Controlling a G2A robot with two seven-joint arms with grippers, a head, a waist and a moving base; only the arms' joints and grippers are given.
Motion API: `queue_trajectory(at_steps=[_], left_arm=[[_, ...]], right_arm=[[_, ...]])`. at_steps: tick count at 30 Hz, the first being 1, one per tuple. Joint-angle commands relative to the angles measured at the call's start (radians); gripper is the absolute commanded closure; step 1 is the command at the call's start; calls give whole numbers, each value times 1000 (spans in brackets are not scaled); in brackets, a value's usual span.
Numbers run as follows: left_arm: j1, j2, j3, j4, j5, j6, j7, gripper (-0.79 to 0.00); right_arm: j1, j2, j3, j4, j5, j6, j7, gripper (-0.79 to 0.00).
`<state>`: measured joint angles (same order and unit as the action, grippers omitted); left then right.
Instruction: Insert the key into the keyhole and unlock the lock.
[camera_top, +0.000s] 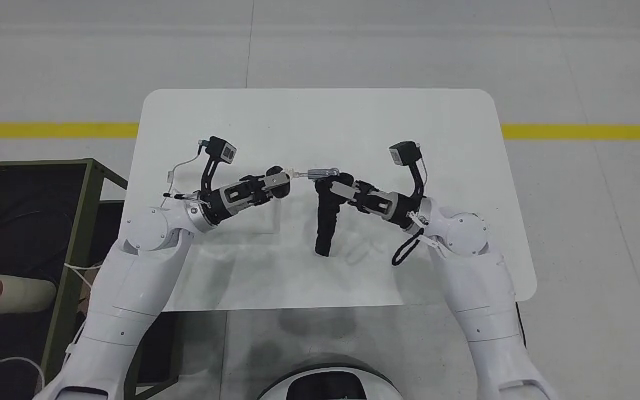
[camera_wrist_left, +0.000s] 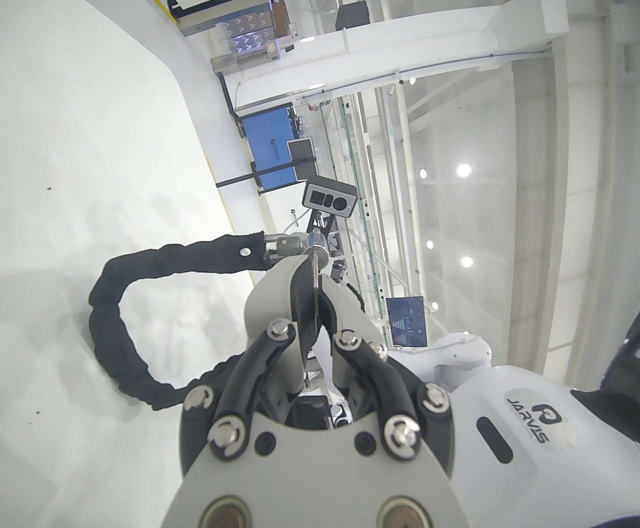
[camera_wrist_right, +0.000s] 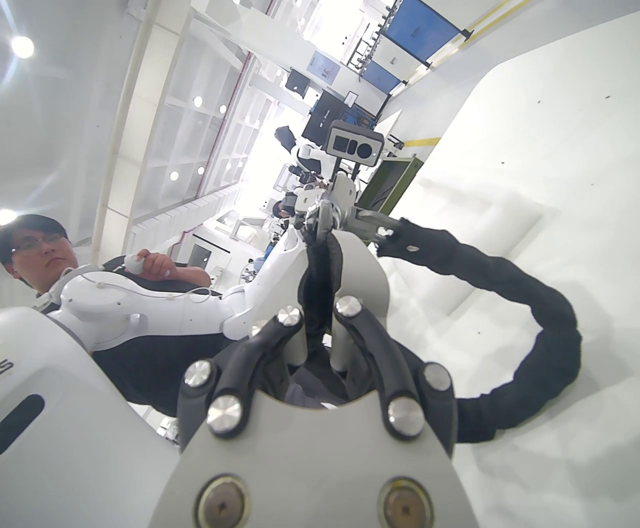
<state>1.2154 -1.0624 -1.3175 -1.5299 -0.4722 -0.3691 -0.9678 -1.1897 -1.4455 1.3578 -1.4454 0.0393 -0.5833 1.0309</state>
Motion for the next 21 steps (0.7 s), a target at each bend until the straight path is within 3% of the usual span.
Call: queue_trajectory(at_steps=[1,8,14,15,16,21], left_arm=[[4,-3,-1,-5,6,1,-1,0],[5,-11,-10,-4,35,12,-9,0],[5,-14,-11,-4,37,33,-27,0],[5,-14,-11,-4,37,33,-27,-289],[5,-14,-11,-4,37,33,-27,-785],[5,-14,-11,-4,37,33,-27,-785]], right_arm=[[-5,3,-6,-13,-21,0,-12,0],[-12,16,-11,-44,-118,-12,-59,0],[-16,22,-13,-52,-114,-4,-59,0],[-16,22,-13,-52,-114,-4,-59,0],[-16,22,-13,-52,-114,-4,-59,0],[-38,23,-15,-64,-117,-1,-66,0]])
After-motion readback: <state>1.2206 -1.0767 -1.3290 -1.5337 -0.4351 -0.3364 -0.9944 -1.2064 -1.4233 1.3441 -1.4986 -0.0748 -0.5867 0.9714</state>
